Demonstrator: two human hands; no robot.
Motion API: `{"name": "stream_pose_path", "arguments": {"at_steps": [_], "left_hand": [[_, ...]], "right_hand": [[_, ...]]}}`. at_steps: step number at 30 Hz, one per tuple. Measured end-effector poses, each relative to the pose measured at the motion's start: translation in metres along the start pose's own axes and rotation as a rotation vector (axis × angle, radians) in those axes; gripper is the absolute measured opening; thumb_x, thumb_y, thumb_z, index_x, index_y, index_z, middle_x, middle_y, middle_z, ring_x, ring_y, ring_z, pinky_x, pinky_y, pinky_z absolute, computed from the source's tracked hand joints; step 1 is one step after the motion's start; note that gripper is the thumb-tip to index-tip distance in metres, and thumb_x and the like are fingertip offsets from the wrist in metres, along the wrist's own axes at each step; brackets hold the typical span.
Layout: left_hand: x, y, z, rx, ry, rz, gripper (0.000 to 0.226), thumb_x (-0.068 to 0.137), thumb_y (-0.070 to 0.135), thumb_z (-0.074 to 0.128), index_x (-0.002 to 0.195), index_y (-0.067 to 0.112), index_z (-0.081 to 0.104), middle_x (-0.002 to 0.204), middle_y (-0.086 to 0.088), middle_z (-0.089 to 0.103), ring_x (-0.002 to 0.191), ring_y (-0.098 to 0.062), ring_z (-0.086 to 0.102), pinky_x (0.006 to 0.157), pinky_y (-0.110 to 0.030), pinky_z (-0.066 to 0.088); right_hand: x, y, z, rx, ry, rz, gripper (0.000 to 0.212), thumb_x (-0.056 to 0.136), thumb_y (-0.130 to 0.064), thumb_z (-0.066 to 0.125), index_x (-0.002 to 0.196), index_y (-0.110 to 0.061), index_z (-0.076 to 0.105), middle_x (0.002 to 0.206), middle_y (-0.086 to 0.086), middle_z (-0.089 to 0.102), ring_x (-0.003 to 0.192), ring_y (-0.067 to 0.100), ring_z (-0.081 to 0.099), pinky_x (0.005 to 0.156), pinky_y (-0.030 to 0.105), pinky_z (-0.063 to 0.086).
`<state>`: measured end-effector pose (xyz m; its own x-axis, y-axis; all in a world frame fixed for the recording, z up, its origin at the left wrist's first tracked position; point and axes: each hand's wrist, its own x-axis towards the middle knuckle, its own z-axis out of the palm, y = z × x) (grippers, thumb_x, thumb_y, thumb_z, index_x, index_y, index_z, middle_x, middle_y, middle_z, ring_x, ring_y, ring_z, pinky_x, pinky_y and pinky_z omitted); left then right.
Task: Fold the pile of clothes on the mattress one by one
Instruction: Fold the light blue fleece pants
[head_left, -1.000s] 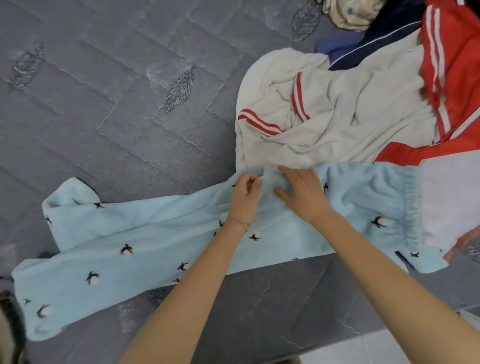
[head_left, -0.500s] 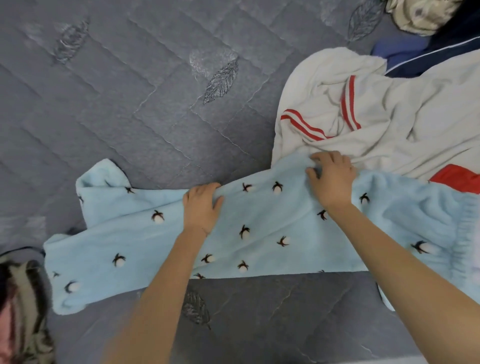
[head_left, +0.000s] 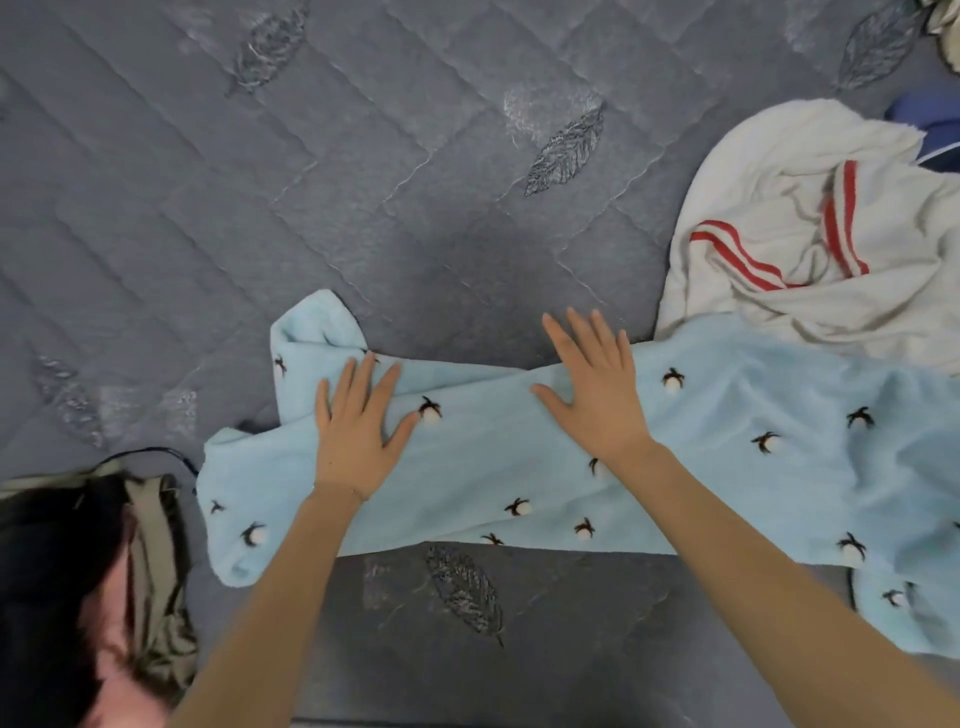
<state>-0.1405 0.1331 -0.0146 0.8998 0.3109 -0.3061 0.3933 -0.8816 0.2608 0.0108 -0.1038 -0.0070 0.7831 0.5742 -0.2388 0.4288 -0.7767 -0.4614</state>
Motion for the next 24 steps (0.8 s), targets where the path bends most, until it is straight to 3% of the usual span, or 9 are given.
{"name": "stream_pose_path", "arguments": {"at_steps": [6,10,12,14,16,18,21,24], "left_hand": [[-0.005,-0.049,-0.010,-0.086,0.087,-0.134,0.057,0.098,0.048,0.032,0.147,0.019,0.036,0.157,-0.012,0.022,0.147,-0.029,0.014,0.118,-0.047,0.000],[0.000,-0.091,-0.013,-0.362,0.131,-0.361,0.050,0.102,0.024,0.039,0.149,0.009,0.028,0.154,-0.016,0.028,0.141,-0.033,0.027,0.115,-0.049,0.022],[0.002,-0.102,-0.014,-0.528,0.086,-0.449,0.052,0.102,0.023,0.040,0.149,0.008,0.025,0.147,-0.015,0.040,0.133,-0.032,0.039,0.108,-0.041,0.033],[0.002,-0.102,-0.015,-0.547,0.039,-0.424,0.040,0.101,0.021,0.043,0.139,0.006,0.042,0.120,-0.011,0.060,0.113,-0.031,0.054,0.089,-0.030,0.040],[0.000,-0.096,-0.015,-0.552,0.063,-0.376,0.022,0.098,0.015,0.049,0.116,0.006,0.058,0.086,-0.005,0.061,0.084,-0.027,0.059,0.072,-0.031,0.042],[-0.005,-0.096,-0.019,-0.572,0.100,-0.348,0.012,0.096,0.017,0.054,0.102,0.009,0.060,0.075,0.001,0.059,0.070,-0.018,0.055,0.067,-0.033,0.042],[-0.018,-0.114,-0.025,-0.441,0.077,-0.320,0.030,0.095,0.039,0.054,0.108,0.012,0.061,0.091,-0.001,0.069,0.083,-0.022,0.062,0.081,-0.036,0.046],[-0.035,-0.137,-0.031,-0.250,-0.076,-0.216,0.056,0.083,0.067,0.042,0.104,0.018,0.062,0.096,0.000,0.069,0.097,-0.023,0.060,0.111,-0.045,0.026]], "right_hand": [[-0.005,-0.034,0.031,0.022,-0.009,0.025,0.068,0.093,-0.046,0.057,0.150,-0.022,0.030,0.157,0.005,0.027,0.148,0.029,0.014,0.119,0.047,0.002],[0.001,-0.060,0.052,0.059,-0.078,0.036,0.066,0.094,-0.048,0.053,0.150,-0.022,0.031,0.155,0.002,0.033,0.147,0.023,0.017,0.119,0.041,-0.004],[0.004,-0.076,0.063,0.087,-0.155,0.018,0.067,0.093,-0.049,0.054,0.150,-0.022,0.031,0.151,0.001,0.039,0.145,0.020,0.023,0.120,0.041,-0.003],[0.005,-0.094,0.075,0.109,-0.222,-0.012,0.068,0.090,-0.050,0.058,0.148,-0.023,0.034,0.144,0.001,0.046,0.139,0.019,0.033,0.119,0.043,-0.001],[0.005,-0.114,0.086,0.095,-0.252,-0.039,0.063,0.088,-0.050,0.061,0.141,-0.022,0.045,0.132,0.001,0.056,0.130,0.020,0.043,0.118,0.041,0.005],[0.006,-0.130,0.092,0.045,-0.239,-0.091,0.044,0.089,-0.045,0.061,0.126,-0.020,0.060,0.115,0.002,0.065,0.116,0.023,0.054,0.110,0.036,0.020],[0.006,-0.138,0.090,0.118,-0.146,-0.104,0.022,0.090,-0.033,0.065,0.097,-0.013,0.070,0.089,0.004,0.068,0.092,0.026,0.063,0.088,0.034,0.035],[0.002,-0.135,0.080,0.176,-0.070,-0.017,0.021,0.088,-0.031,0.068,0.087,-0.010,0.070,0.081,0.006,0.068,0.082,0.027,0.063,0.078,0.036,0.040]]}}
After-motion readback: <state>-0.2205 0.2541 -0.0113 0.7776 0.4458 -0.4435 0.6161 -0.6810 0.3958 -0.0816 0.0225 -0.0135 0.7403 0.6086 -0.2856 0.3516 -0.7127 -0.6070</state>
